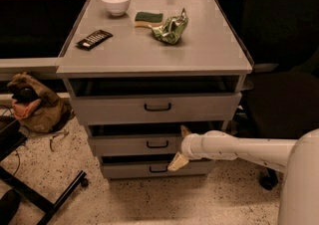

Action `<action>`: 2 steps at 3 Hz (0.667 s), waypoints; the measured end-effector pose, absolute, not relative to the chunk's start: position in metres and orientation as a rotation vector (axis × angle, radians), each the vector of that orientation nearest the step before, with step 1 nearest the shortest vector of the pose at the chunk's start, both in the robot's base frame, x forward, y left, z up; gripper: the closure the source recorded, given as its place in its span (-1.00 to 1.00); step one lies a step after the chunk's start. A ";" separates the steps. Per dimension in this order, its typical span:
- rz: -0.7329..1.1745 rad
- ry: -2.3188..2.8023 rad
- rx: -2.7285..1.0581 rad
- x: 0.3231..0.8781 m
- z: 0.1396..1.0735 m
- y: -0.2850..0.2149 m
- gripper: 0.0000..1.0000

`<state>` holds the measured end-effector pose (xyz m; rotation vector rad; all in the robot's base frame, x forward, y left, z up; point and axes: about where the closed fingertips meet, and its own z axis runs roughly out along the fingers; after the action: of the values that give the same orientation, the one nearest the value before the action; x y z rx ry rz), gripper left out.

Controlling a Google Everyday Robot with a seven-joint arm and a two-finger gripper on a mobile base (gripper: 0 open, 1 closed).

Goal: Open middle drawer

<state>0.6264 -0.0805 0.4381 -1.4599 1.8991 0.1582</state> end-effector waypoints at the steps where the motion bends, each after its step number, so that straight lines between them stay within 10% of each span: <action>1: 0.156 1.908 -1.457 0.633 0.429 -0.082 -1.00; 2: 0.128 1.873 -1.473 0.641 0.433 -0.076 -1.00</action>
Offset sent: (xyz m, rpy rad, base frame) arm 0.0266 0.0092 0.0040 -0.0287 -0.0771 0.0233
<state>0.6414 -0.0757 0.4335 -1.4733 1.8733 0.1275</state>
